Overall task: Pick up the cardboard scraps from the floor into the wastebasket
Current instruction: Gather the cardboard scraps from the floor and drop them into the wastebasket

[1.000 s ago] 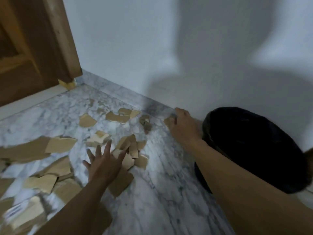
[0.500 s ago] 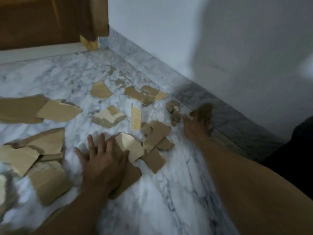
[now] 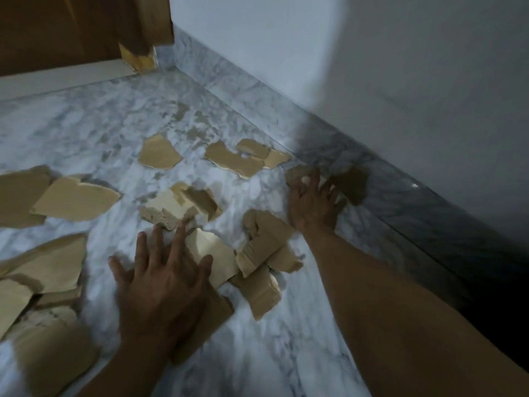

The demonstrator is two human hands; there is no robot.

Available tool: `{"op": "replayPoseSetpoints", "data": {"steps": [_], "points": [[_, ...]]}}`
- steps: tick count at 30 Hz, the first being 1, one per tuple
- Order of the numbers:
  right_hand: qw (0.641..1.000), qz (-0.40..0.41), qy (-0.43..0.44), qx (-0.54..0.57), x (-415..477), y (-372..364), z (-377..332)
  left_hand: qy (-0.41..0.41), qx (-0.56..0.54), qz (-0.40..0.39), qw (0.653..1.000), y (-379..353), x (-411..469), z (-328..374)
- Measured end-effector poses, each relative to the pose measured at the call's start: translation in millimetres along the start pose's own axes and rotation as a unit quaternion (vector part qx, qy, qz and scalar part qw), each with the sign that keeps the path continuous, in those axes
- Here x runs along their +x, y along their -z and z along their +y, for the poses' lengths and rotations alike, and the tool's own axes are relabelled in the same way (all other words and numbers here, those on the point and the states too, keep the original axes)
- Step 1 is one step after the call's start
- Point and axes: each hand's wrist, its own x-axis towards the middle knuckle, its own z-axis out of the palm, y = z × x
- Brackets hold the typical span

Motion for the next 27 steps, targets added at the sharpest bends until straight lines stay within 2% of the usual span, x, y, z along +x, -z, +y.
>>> {"op": "replayPoseSetpoints", "data": {"steps": [3,5,8,11,16,18,21,25,27], "points": [[1.000,0.017,0.003,-0.002,3.0,11.9,-3.6,0.004,0.007,0.004,1.000,0.4,0.3,-2.5],[0.993,0.102,0.018,-0.048,-2.0,21.4,-0.1,0.003,0.009,0.000,1.000,0.8,1.1,-3.2],[0.974,0.221,0.011,-0.049,-5.0,34.1,7.8,-0.001,0.010,-0.005,1.000,0.7,2.0,-4.6],[0.973,0.226,0.001,-0.040,3.3,47.1,21.4,0.005,0.022,-0.011,1.000,-0.3,1.9,-4.1],[0.986,0.163,0.015,-0.039,0.5,41.9,24.1,0.000,0.006,-0.012,1.000,1.2,1.5,4.9],[0.995,0.097,0.013,-0.009,4.6,42.4,21.3,-0.008,0.000,-0.007,1.000,0.9,1.4,6.5],[0.993,-0.015,0.078,0.083,8.7,42.8,14.2,-0.020,-0.012,0.007,1.000,-0.5,1.0,7.4],[0.978,-0.163,0.128,-0.010,-13.0,36.7,-0.7,-0.032,0.027,0.041,0.998,-5.3,0.8,7.4],[0.965,-0.210,0.154,0.019,-28.5,37.8,-9.7,-0.015,0.025,0.055,0.998,-6.8,3.1,7.0]]}}
